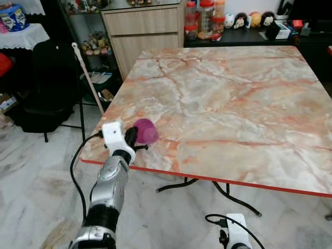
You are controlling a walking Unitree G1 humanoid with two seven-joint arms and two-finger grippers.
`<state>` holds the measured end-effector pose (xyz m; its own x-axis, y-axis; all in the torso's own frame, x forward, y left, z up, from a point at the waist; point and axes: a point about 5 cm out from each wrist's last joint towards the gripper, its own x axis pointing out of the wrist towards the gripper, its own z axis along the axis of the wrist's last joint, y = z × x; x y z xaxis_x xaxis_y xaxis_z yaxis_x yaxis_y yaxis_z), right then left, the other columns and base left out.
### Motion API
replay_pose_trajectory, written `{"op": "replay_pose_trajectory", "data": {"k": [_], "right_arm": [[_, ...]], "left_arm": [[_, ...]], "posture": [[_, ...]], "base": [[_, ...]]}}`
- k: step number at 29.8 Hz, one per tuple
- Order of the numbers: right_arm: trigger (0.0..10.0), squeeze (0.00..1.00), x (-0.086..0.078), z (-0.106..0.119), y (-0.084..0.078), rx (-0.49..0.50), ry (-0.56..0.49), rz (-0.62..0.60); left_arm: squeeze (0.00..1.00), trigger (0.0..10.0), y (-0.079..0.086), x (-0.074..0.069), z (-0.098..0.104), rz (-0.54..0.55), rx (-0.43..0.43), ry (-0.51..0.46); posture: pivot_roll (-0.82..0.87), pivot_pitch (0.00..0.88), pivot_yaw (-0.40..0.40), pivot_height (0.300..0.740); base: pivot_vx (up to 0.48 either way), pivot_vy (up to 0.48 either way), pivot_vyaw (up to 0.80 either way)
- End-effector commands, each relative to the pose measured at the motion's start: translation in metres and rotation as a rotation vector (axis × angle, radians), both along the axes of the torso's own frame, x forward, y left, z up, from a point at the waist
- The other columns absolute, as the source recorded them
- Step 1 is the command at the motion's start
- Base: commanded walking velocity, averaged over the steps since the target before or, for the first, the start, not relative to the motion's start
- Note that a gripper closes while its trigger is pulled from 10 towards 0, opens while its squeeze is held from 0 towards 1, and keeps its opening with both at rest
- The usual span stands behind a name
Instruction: Setting the table
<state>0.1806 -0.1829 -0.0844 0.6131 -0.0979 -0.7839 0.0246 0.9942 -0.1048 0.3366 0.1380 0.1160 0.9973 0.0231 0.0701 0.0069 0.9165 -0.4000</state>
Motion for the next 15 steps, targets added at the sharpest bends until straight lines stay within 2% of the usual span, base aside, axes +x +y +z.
{"op": "replay_pose_trajectory", "data": {"k": [1,7,15], "right_arm": [[10.0,0.00,0.005,0.002,0.003,0.013,-0.016,0.003],[10.0,0.00,0.009,0.004,0.002,0.011,-0.024,0.008],[10.0,0.00,0.007,0.003,0.000,0.007,-0.010,-0.003]], "left_arm": [[0.00,10.0,0.003,0.002,0.013,0.044,0.005,-0.069],[0.00,10.0,-0.006,0.009,0.026,0.054,0.016,-0.126],[0.00,10.0,-0.004,0.013,0.035,0.058,0.025,-0.160]], "posture": [[0.04,0.000,0.081,0.740],[0.04,0.000,0.073,0.740],[0.03,0.004,0.079,0.740]], "base": [[0.000,0.000,0.00],[0.000,-0.249,0.00],[0.000,-0.316,0.00]]}}
